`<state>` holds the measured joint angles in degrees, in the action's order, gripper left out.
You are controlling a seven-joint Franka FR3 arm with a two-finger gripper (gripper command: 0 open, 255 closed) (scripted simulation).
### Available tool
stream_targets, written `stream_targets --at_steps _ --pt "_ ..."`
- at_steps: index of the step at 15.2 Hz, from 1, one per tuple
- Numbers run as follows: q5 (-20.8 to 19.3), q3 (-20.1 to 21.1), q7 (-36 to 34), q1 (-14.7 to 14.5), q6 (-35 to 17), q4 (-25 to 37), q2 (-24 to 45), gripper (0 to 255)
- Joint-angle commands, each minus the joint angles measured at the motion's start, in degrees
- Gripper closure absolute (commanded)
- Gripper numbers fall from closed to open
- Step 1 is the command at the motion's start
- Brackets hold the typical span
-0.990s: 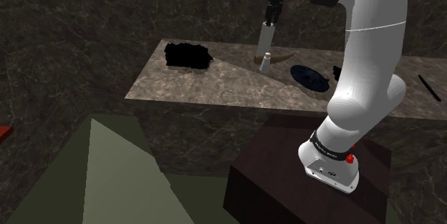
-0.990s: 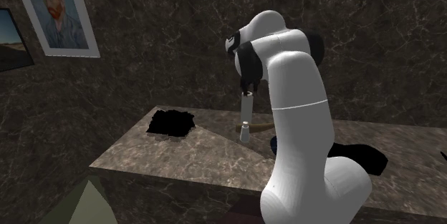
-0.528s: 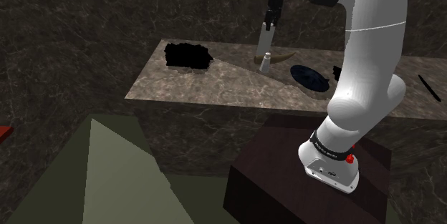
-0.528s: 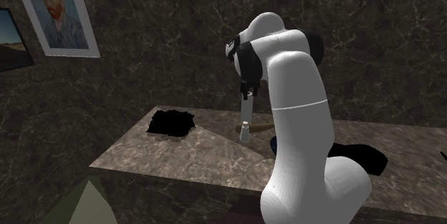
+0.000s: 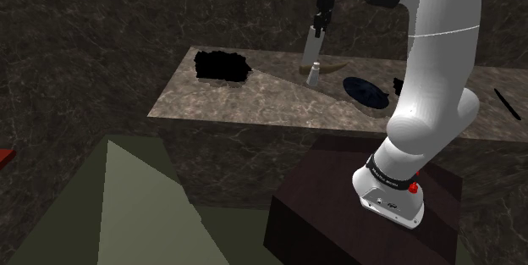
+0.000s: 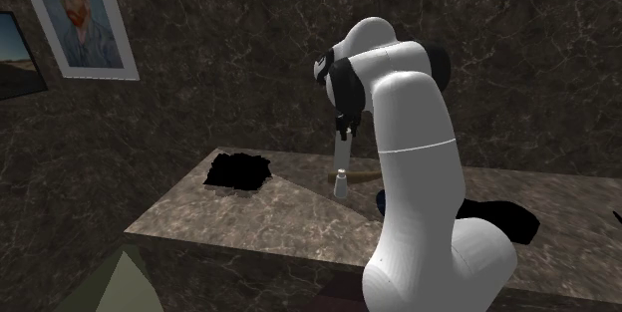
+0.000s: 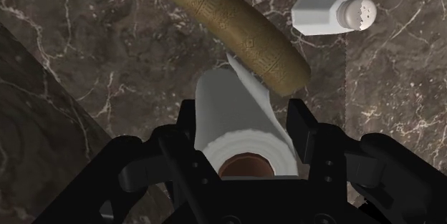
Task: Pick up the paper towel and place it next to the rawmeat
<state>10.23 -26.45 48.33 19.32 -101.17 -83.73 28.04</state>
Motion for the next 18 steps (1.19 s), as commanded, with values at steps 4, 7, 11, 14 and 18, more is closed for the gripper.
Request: stream_targets --at_steps 4,7,11,14,18 --pt "0.0 0.0 0.0 0.0 0.0 0.0 0.0 255" --pt "-0.1 0.0 0.0 0.0 0.7 0.5 -0.2 255" --pt "-0.3 -0.2 -0.2 0.2 3.5 3.0 -0.6 255" --pt "-0.5 -0.3 -0.3 0.4 5.7 5.0 -0.8 255" --pt "-0.5 -0.4 -0.4 0.7 8.8 8.1 -0.9 255"
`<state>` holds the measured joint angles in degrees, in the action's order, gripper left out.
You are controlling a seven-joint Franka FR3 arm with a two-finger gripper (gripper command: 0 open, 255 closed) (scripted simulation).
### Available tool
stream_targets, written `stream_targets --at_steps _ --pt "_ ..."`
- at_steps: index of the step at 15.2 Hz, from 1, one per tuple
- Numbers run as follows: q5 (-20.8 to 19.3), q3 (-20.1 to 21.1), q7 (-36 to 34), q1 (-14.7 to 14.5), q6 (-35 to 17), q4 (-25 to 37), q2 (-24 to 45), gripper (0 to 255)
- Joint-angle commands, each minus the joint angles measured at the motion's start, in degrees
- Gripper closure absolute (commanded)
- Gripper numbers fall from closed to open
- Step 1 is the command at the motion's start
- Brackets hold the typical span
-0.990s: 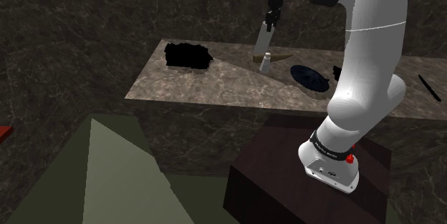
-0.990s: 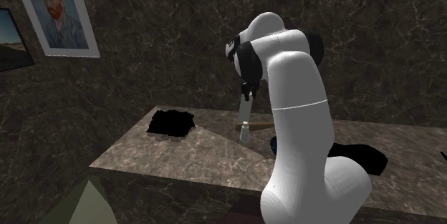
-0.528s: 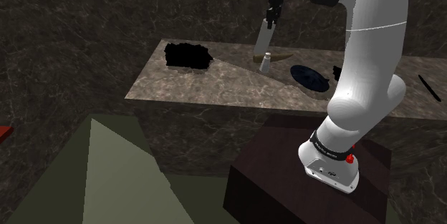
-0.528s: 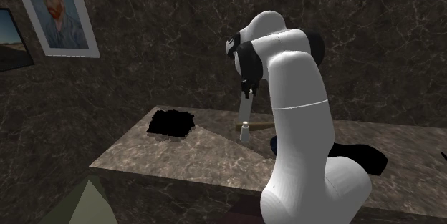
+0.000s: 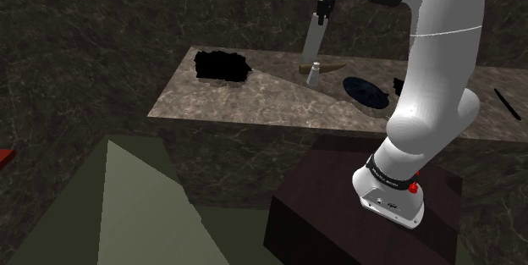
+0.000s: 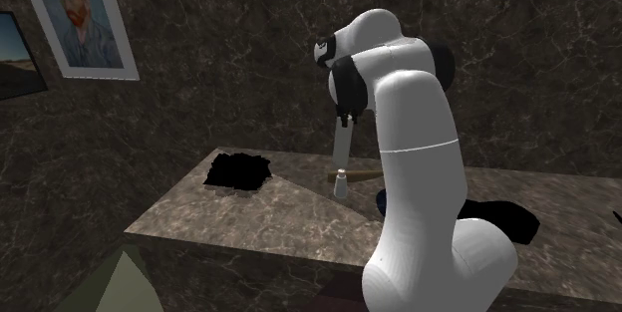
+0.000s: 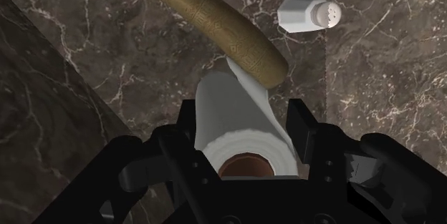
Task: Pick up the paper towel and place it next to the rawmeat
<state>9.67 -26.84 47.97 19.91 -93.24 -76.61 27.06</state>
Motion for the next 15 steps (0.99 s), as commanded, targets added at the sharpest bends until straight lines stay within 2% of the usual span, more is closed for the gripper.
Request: stream_targets --at_steps 1,15 --pt "0.0 0.0 0.0 0.2 1.6 1.8 0.1 255" --pt "1.0 0.0 -0.1 3.0 14.2 17.2 2.9 255"
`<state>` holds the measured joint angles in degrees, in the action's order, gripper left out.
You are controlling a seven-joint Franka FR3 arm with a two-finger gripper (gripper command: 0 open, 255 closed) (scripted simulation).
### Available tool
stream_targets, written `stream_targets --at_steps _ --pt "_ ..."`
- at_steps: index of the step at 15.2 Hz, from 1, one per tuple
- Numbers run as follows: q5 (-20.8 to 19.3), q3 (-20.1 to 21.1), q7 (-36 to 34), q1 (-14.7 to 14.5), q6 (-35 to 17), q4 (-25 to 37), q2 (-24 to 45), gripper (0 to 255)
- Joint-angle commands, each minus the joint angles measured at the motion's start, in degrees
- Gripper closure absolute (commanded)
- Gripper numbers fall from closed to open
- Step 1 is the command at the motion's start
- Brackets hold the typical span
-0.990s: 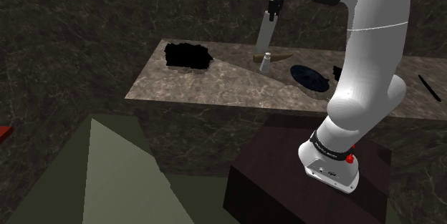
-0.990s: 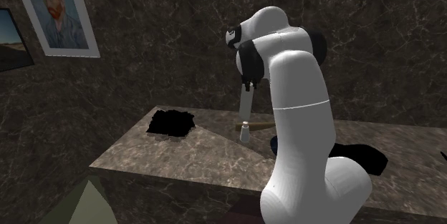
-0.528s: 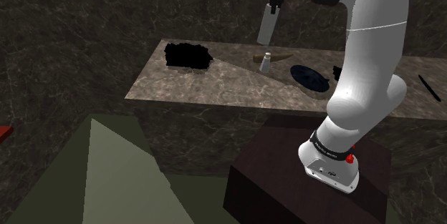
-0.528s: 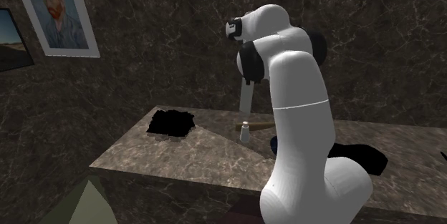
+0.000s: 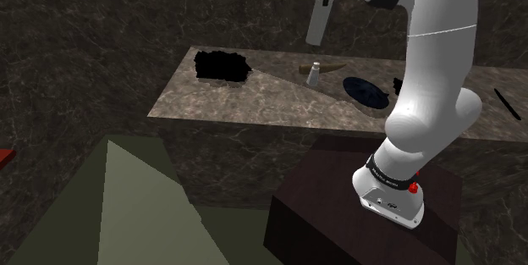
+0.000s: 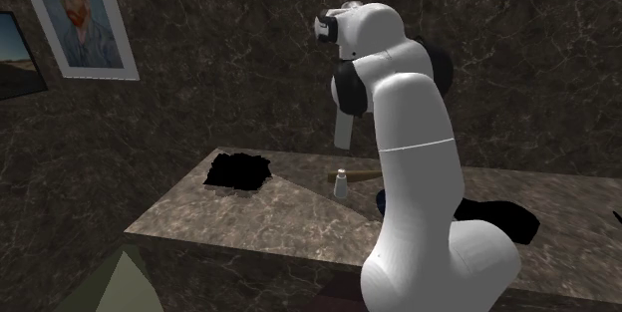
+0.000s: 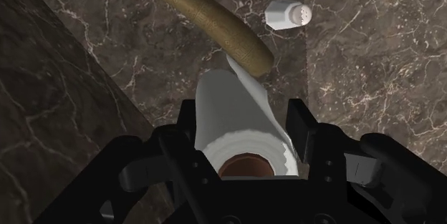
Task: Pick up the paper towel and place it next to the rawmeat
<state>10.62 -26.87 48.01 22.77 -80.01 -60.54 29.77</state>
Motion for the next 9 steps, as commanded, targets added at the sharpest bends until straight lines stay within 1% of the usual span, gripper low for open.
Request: stream_targets --at_steps 1,5,6,7,9 --pt "0.3 0.1 -0.1 0.5 2.0 2.7 0.7 255" --pt "1.2 0.3 -0.2 2.3 6.8 10.0 3.0 255" --pt "1.3 0.4 -0.2 2.4 7.0 10.3 3.2 255" --pt "0.0 -0.3 0.5 1.2 5.2 5.0 -0.2 255" --pt "-2.2 -1.3 1.7 -0.4 2.6 -3.1 -5.9 255"
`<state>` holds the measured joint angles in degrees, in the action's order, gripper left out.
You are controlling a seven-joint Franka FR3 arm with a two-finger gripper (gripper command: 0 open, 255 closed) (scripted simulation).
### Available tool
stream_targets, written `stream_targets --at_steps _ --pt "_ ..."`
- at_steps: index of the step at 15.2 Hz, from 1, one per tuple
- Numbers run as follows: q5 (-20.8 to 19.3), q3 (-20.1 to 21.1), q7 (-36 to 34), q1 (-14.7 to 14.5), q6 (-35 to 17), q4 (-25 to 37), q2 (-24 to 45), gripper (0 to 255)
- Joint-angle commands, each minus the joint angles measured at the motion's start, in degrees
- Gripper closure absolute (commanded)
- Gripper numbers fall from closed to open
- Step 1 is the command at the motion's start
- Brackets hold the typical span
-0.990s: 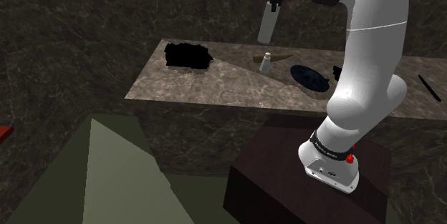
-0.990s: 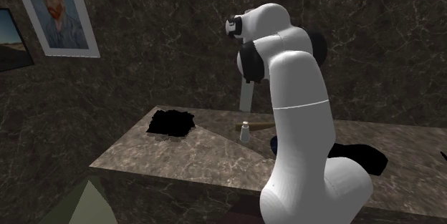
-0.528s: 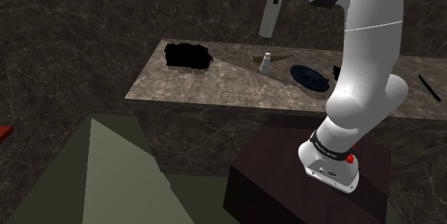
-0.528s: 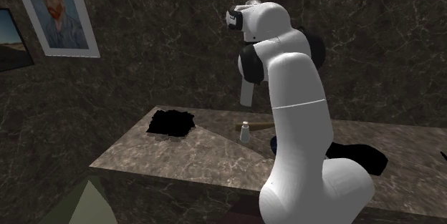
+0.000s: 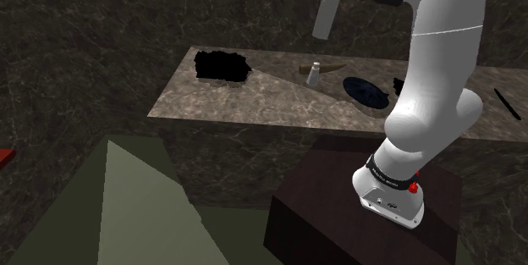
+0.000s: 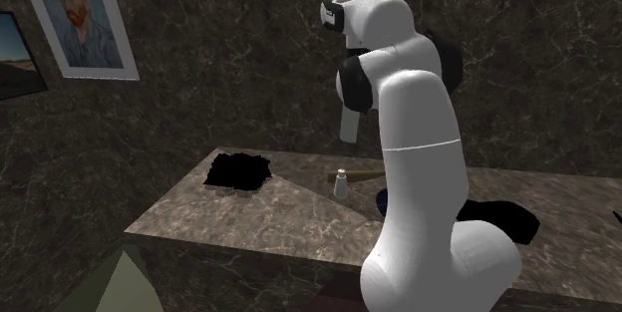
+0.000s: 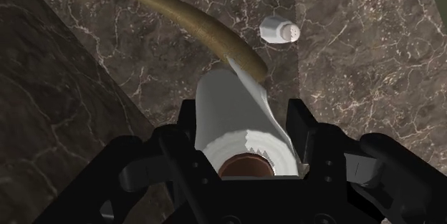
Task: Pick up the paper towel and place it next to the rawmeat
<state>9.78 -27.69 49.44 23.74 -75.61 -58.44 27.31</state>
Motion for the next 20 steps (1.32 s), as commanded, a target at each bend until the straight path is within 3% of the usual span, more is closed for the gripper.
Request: stream_targets --at_steps 1,9,20 --pt "-2.4 -1.0 0.7 -2.0 -2.8 -8.6 -6.0 255" --pt "-10.6 -3.3 3.7 -3.5 -6.5 -27.3 -22.9 255" --pt "-20.8 -5.5 8.6 -0.6 -4.7 -40.3 -40.7 255"
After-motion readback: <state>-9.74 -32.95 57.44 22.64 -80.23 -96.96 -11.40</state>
